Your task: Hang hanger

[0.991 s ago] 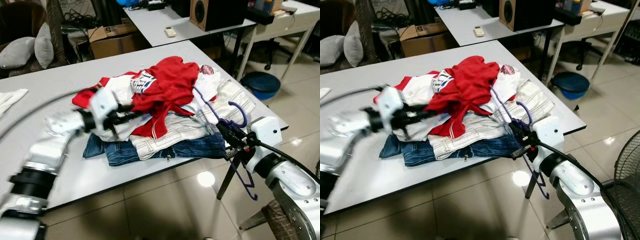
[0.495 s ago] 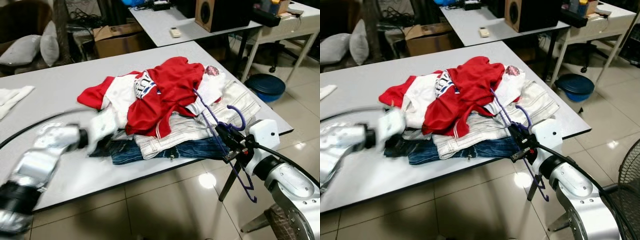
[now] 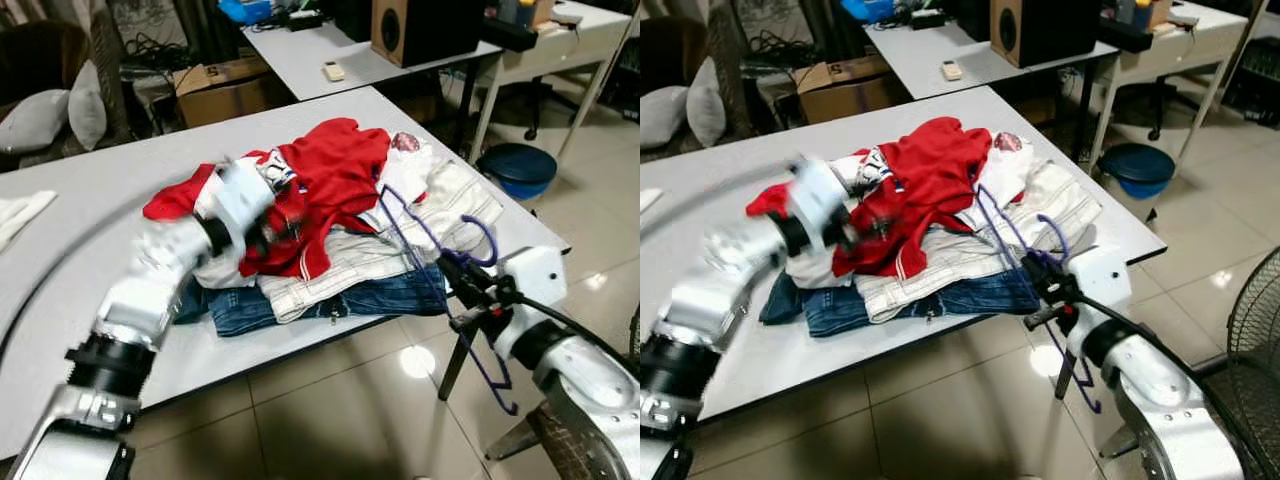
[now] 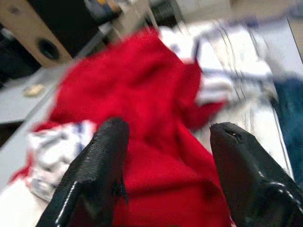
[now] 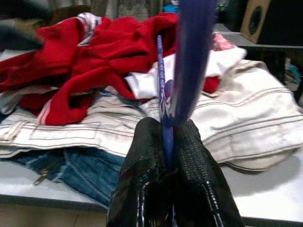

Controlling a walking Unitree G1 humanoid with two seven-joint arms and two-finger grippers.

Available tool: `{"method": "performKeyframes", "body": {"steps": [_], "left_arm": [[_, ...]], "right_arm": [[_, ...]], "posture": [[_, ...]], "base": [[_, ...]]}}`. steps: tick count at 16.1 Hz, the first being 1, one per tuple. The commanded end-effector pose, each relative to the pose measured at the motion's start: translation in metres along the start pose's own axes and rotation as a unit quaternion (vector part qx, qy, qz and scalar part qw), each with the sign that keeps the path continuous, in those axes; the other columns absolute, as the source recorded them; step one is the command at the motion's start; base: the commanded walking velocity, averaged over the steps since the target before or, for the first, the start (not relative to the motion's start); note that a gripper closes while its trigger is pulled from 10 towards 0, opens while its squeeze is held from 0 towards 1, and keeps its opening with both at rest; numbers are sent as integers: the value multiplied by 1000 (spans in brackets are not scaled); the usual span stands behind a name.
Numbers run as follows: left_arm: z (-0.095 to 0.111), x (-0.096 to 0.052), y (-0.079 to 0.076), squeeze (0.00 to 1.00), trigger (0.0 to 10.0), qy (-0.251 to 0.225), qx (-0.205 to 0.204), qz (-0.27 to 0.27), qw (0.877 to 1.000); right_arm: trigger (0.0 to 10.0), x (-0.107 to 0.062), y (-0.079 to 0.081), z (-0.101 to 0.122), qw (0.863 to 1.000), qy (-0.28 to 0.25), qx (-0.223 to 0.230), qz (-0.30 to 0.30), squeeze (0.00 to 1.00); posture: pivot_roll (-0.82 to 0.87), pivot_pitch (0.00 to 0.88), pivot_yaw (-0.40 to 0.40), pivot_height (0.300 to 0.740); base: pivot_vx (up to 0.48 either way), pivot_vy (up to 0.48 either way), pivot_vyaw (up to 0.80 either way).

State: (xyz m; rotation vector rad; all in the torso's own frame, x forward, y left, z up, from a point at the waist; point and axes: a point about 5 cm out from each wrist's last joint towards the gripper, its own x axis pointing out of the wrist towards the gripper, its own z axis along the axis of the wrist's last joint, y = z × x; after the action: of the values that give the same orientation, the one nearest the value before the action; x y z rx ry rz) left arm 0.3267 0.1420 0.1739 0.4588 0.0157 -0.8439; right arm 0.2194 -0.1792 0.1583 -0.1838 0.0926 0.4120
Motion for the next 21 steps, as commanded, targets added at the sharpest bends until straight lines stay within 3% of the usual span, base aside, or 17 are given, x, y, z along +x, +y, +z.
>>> {"method": "performKeyframes", "body": {"steps": [1, 2, 4, 6, 7, 8, 9, 15, 21], "left_arm": [[-5, -4, 3, 0, 10000, 34, 45, -5, 998], [-11, -8, 2, 0, 10000, 66, 81, -7, 995], [-13, -9, 1, 0, 10000, 77, 86, 4, 993], [-22, -7, 1, 0, 10000, 108, 127, 24, 986], [-25, -7, -1, 0, 4039, 114, 138, 16, 984], [-27, -6, -4, 0, 2392, 119, 139, 10, 983], [-31, -7, -5, 0, 0, 131, 147, 10, 980], [-46, -13, 10, 0, 0, 183, 202, 55, 961], [-52, -13, 15, 0, 0, 188, 205, 71, 958]], "right_arm": [[10000, -5, -1, 4, 1000, -5, -3, -7, 0], [10000, -8, -1, 3, 1000, -2, -4, -15, 0], [10000, -11, -1, 3, 1000, -2, -2, -20, 0], [10000, -10, 1, 2, 1000, -1, 0, -20, 0], [10000, -9, 2, 3, 1000, -2, -1, -17, 0], [10000, -8, 2, 3, 1000, -2, -2, -15, 0], [10000, -8, 2, 3, 1000, -2, -2, -14, 0], [10000, -7, 3, 3, 1000, 0, -3, -11, 0], [10000, -5, 3, 3, 1000, 0, -5, -8, 0]], "posture": [[-179, 0, 169, 740], [-185, 0, 179, 740], [-189, 0, 182, 740], [-188, 0, 179, 740], [-185, 0, 175, 740], [-183, 0, 173, 740], [-183, 0, 173, 740], [-179, 0, 173, 740], [-174, 0, 167, 740]], "base": [[0, 0, 0], [0, 0, 0], [0, 0, 0], [0, 0, 0], [0, 0, 0], [0, 0, 0], [0, 0, 0], [0, 0, 0], [0, 0, 0]]}}
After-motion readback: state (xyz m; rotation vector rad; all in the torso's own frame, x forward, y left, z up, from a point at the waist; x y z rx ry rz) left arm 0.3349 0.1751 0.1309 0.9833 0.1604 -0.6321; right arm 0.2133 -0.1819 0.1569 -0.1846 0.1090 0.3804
